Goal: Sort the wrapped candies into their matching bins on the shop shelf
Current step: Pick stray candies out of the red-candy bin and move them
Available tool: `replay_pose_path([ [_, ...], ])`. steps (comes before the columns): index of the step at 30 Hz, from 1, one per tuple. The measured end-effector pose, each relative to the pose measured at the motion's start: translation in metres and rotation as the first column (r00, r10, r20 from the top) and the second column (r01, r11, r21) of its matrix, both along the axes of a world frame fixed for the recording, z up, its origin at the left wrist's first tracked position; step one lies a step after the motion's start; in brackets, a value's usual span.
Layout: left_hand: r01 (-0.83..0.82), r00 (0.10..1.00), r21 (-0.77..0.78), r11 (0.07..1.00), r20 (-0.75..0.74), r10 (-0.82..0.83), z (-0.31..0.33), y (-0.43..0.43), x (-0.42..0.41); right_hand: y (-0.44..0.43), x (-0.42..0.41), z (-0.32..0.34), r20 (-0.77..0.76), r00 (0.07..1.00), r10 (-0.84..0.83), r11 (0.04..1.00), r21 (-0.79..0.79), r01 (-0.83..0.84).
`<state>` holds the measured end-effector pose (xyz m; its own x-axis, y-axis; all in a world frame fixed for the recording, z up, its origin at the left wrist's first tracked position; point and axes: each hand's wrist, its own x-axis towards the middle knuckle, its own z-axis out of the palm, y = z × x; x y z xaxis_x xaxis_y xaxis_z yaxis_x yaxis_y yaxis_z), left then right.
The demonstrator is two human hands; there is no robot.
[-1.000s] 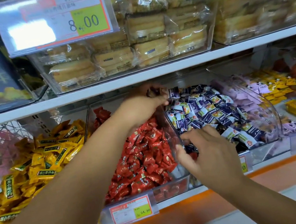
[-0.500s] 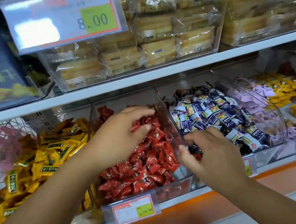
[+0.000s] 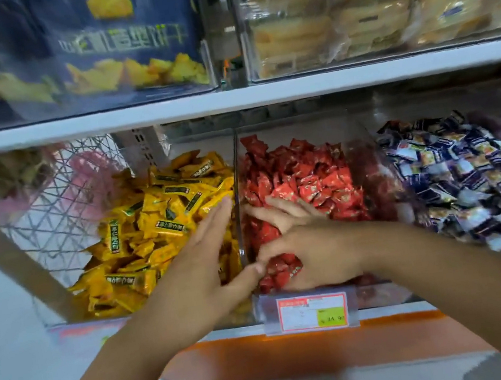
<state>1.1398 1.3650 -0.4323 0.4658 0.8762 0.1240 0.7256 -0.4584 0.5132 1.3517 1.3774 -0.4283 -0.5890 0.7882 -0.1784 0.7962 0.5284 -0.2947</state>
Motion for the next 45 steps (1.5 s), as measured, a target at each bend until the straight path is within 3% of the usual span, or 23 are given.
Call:
replay_pose_path([
  [4, 0.048, 0.999, -0.031, 0.998, -0.002, -0.048, -0.008, 0.004, -0.004, 0.021, 0.001, -0.005, 0.266, 0.962, -0.063, 0.997, 0.068, 0.047],
  [10, 0.057, 0.998, -0.041, 0.998, 0.003, -0.057, -0.012, 0.006, -0.007, 0.037, 0.038, 0.022, 0.316, 0.893, -0.322, 0.945, 0.042, 0.326],
  [13, 0.054, 0.999, -0.048, 0.997, 0.007, -0.054, -0.012, 0.006, -0.007, 0.024, 0.051, 0.042, 0.31, 0.881, -0.356, 0.925, -0.018, 0.38],
  [15, 0.048, 0.999, -0.048, 0.998, -0.001, -0.049, -0.014, 0.007, -0.007, 0.011, 0.042, 0.05, 0.259, 0.916, -0.306, 0.949, -0.001, 0.317],
  [17, 0.045, 0.999, -0.049, 0.998, -0.002, -0.045, -0.014, 0.007, -0.007, 0.001, 0.02, 0.046, 0.194, 0.972, -0.13, 0.991, 0.018, 0.129],
  [20, 0.049, 0.999, -0.029, 0.998, 0.005, -0.049, -0.014, 0.007, -0.005, 0.002, -0.01, 0.015, 0.176, 0.975, 0.133, 0.986, -0.119, -0.113],
  [22, 0.045, 0.999, -0.024, 0.999, 0.012, -0.044, -0.014, 0.006, -0.005, 0.011, -0.014, -0.003, 0.25, 0.96, 0.122, 0.989, -0.114, -0.096],
  [26, 0.037, 0.999, -0.025, 0.999, 0.02, -0.037, -0.016, 0.005, -0.006, 0.027, 0.002, -0.008, 0.372, 0.928, -0.006, 0.998, 0.054, -0.015],
  [34, 0.031, 1.0, -0.036, 0.999, 0.0, -0.031, -0.017, 0.005, -0.007, 0.034, 0.045, 0.026, 0.286, 0.912, -0.292, 0.956, 0.095, 0.277],
  [38, 0.029, 1.0, -0.037, 0.999, 0.009, -0.029, -0.015, 0.004, -0.006, 0.018, 0.037, 0.04, 0.289, 0.919, -0.269, 0.953, 0.22, 0.21],
  [40, 0.024, 1.0, -0.053, 0.998, 0.001, -0.024, -0.015, 0.004, -0.007, 0.012, 0.023, 0.039, 0.06, 0.989, -0.135, 0.962, 0.245, 0.116],
  [41, 0.026, 1.0, -0.06, 0.998, 0.0, -0.026, -0.015, 0.004, -0.008, 0.01, 0.016, 0.035, -0.024, 0.996, -0.083, 0.979, 0.183, 0.086],
  [45, 0.034, 0.999, -0.063, 0.997, -0.014, -0.035, -0.016, 0.003, -0.011, 0.015, 0.001, -0.004, 0.16, 0.984, -0.085, 0.995, 0.059, 0.076],
])
